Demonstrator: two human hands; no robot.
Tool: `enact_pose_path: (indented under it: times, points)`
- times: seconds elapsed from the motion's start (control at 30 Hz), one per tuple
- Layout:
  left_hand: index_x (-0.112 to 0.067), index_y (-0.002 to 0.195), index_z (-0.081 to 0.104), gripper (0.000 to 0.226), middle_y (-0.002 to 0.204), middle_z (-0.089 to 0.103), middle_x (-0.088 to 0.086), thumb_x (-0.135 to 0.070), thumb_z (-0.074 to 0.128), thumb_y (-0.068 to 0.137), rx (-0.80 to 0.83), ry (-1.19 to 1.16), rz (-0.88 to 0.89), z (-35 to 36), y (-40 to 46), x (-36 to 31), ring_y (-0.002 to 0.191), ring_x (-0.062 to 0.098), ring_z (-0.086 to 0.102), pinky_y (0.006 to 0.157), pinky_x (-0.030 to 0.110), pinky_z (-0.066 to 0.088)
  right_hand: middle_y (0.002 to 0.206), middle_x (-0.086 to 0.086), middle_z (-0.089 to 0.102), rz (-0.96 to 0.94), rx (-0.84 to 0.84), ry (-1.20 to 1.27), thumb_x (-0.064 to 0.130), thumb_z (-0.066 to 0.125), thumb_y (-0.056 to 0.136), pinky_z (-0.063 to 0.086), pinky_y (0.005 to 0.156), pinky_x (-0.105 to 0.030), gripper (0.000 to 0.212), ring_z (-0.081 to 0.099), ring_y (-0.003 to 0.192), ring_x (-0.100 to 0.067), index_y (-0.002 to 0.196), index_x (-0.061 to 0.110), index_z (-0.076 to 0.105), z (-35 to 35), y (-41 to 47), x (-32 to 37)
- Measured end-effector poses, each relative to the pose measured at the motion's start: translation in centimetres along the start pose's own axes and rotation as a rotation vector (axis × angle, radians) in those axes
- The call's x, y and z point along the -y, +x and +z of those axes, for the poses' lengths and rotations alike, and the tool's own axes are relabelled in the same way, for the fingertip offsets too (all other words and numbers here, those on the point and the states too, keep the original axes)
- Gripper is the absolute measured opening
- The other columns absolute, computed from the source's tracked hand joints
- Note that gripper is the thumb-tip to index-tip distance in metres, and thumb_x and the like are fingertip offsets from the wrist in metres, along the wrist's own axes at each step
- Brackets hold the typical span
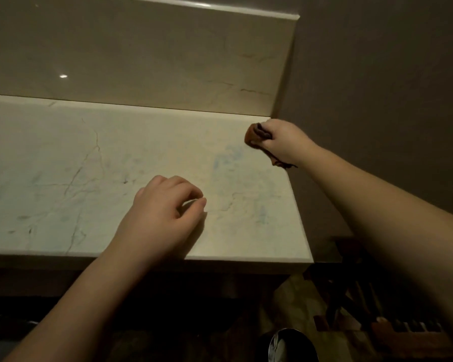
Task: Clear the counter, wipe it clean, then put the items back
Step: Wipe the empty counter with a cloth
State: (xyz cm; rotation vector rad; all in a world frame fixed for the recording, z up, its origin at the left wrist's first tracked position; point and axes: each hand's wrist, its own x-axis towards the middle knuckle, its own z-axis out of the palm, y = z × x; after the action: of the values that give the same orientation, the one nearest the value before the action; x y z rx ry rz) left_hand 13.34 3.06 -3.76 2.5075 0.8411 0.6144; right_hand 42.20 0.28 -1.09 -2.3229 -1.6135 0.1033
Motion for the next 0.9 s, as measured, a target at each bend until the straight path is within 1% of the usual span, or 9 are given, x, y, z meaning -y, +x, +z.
enact_pose_path:
  times: [0.07, 0.17, 0.23, 0.3, 0.37, 0.5, 0.6, 0.73, 0.9]
  points:
    - [-0.031, 0.09, 0.066, 0.032, 0.093, 0.057, -0.022, -0.049, 0.04, 0.085, 0.001, 0.012, 0.005, 0.1, 0.0, 0.1, 0.094, 0.003, 0.041, 0.086, 0.034, 0.039, 0.075, 0.005, 0.051, -0.053, 0.052, 0.061, 0.025, 0.055, 0.093, 0.042, 0.052, -0.03, 0.019, 0.059, 0.061, -0.019, 0.082, 0.01, 0.054, -0.3, -2.1, 0.1]
    - [-0.03, 0.09, 0.066, 0.041, 0.093, 0.057, -0.021, -0.055, 0.034, 0.082, -0.004, 0.022, 0.014, 0.3, 0.2, 0.0, 0.092, 0.005, 0.041, 0.085, 0.035, 0.039, 0.084, 0.006, 0.056, -0.196, 0.113, 0.046, 0.02, 0.058, 0.091, 0.044, 0.068, -0.028, 0.011, 0.054, 0.077, -0.011, 0.087, 0.011, 0.062, -0.3, -4.9, -0.5]
    - [-0.03, 0.089, 0.066, 0.043, 0.093, 0.057, -0.021, -0.055, 0.033, 0.082, -0.013, 0.027, 0.007, 0.3, 0.2, -0.1, 0.09, 0.005, 0.041, 0.084, 0.034, 0.039, 0.082, 0.009, 0.055, -0.218, 0.119, 0.037, 0.023, 0.059, 0.091, 0.04, 0.069, -0.027, 0.01, 0.049, 0.08, -0.011, 0.083, 0.017, 0.06, -0.3, -4.4, -0.9]
    - [-0.03, 0.089, 0.067, 0.044, 0.094, 0.058, -0.021, -0.056, 0.032, 0.081, -0.016, 0.024, -0.003, 0.3, 0.3, -0.1, 0.091, 0.004, 0.041, 0.084, 0.034, 0.039, 0.076, 0.012, 0.049, -0.192, 0.079, 0.008, 0.026, 0.057, 0.091, 0.034, 0.065, -0.03, 0.019, 0.048, 0.075, -0.013, 0.073, 0.025, 0.051, -0.2, -2.2, -1.2]
    - [-0.03, 0.09, 0.067, 0.044, 0.094, 0.058, -0.022, -0.056, 0.033, 0.081, -0.012, 0.015, -0.01, 0.3, 0.3, -0.1, 0.092, 0.003, 0.042, 0.084, 0.034, 0.039, 0.074, 0.006, 0.048, -0.114, 0.002, -0.036, 0.029, 0.055, 0.092, 0.034, 0.065, -0.03, 0.021, 0.05, 0.074, -0.019, 0.073, 0.023, 0.048, 0.2, 0.9, -1.9]
    - [-0.032, 0.091, 0.067, 0.041, 0.093, 0.058, -0.025, -0.055, 0.035, 0.083, -0.015, 0.006, -0.02, 0.1, 0.1, -0.1, 0.092, 0.0, 0.045, 0.084, 0.033, 0.041, 0.084, -0.001, 0.059, 0.049, -0.102, -0.141, 0.026, 0.049, 0.093, 0.04, 0.066, -0.032, 0.011, 0.059, 0.079, -0.025, 0.084, 0.023, 0.056, 0.6, 5.8, -2.7]
    - [-0.033, 0.09, 0.066, 0.038, 0.091, 0.058, -0.026, -0.054, 0.036, 0.084, -0.022, -0.001, -0.022, 0.2, 0.2, -0.1, 0.092, -0.001, 0.045, 0.084, 0.033, 0.042, 0.103, -0.009, 0.064, 0.12, -0.127, -0.303, 0.024, 0.047, 0.094, 0.038, 0.068, -0.031, 0.019, 0.06, 0.093, -0.031, 0.101, 0.016, 0.063, 0.9, 8.2, -1.6]
    - [-0.033, 0.088, 0.066, 0.038, 0.09, 0.059, -0.026, -0.055, 0.036, 0.083, -0.032, -0.014, -0.04, 0.1, 0.2, -0.1, 0.093, 0.0, 0.047, 0.083, 0.032, 0.041, 0.114, -0.005, 0.065, 0.078, -0.102, -0.272, 0.032, 0.05, 0.096, 0.034, 0.069, -0.024, 0.029, 0.06, 0.105, -0.027, 0.114, 0.016, 0.065, 2.4, 10.2, 2.2]
    - [-0.032, 0.089, 0.067, 0.037, 0.091, 0.06, -0.024, -0.053, 0.037, 0.084, -0.029, 0.009, -0.036, 0.0, 0.1, -0.1, 0.094, 0.003, 0.049, 0.085, 0.035, 0.042, 0.104, -0.001, 0.065, -0.027, -0.089, -0.275, 0.028, 0.048, 0.097, 0.033, 0.069, -0.027, 0.018, 0.061, 0.097, -0.025, 0.1, 0.02, 0.064, 3.9, 11.0, 8.1]
